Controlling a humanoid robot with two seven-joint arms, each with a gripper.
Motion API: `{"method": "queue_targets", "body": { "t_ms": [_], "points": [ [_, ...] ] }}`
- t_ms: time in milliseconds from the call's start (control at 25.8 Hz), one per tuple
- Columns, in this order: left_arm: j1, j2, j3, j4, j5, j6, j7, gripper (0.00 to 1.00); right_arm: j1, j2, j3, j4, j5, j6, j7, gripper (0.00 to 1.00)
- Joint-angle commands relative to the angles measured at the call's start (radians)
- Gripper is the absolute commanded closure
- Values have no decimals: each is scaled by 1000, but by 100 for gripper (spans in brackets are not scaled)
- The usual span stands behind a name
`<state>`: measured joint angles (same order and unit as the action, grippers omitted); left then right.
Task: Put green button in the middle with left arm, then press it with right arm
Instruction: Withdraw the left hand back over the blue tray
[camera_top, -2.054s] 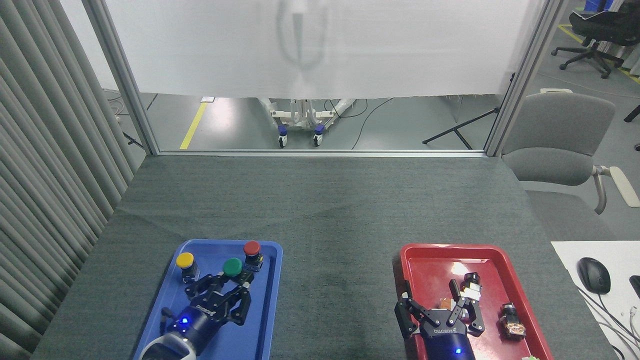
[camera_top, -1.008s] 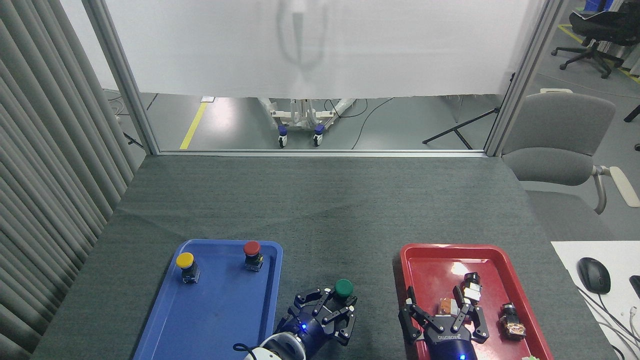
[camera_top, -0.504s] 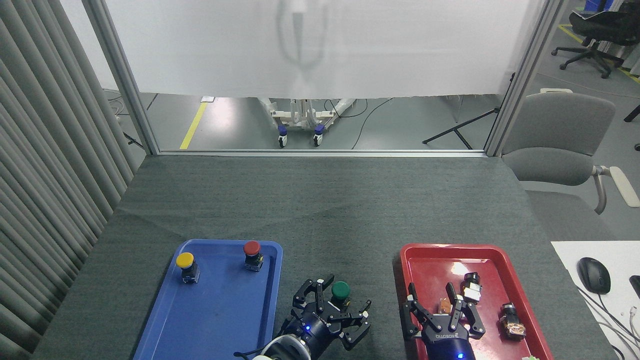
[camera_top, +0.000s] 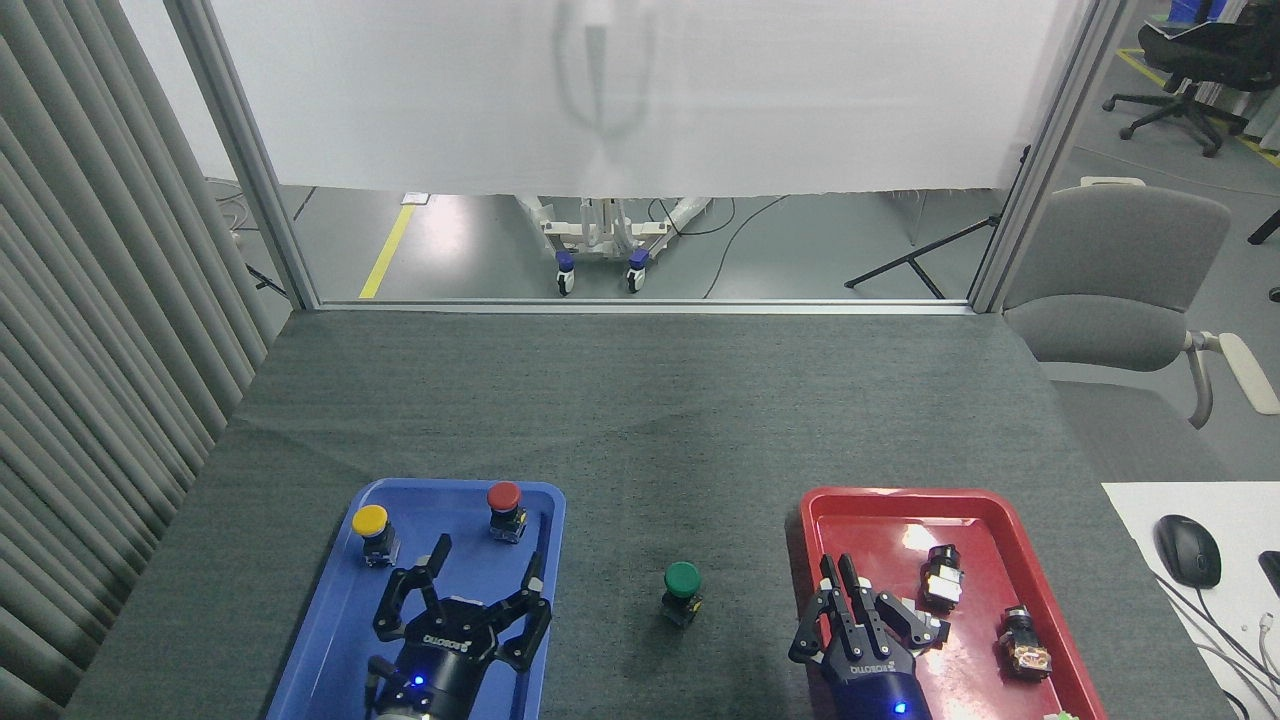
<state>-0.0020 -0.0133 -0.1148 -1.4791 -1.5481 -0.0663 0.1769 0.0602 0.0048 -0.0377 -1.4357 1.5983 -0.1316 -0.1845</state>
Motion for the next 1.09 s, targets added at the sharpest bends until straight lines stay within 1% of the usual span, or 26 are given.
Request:
{"method": "queue_targets", "body": {
  "t_ms": [0,78,116,271,388,504,620,736,969,1047],
  "points": [
    [36,6,102,-18,66,-1,-1,0,-5,7,22,1,8,-26,0,99],
    [39,15,129,-18,125,-4,-1,0,-5,14,39,1,15,-42,0,100],
    [39,21,138,-18,134,-6,-1,0,-5,17,47,3,22,-48,0,100],
    [59,64,141,-18,131,5,-10,0,-19,40,75,20,55,-56,0,100],
    [80,73,147,-18,131,5,1,0,-34,46,104,38,77,-56,2,100],
    [86,98,156,-20,132,3,-1,0,-54,58,122,70,95,-56,7,100],
    [86,101,161,-20,134,5,-8,0,-72,63,139,107,141,-56,8,100],
    [89,101,164,-20,137,3,-13,0,-83,72,150,136,146,-51,8,100],
    [85,105,165,-20,137,-6,-19,0,-99,75,159,164,147,-45,11,100],
    [83,136,165,-21,138,-7,-20,0,-114,76,159,179,147,-45,36,100]
  ]
}}
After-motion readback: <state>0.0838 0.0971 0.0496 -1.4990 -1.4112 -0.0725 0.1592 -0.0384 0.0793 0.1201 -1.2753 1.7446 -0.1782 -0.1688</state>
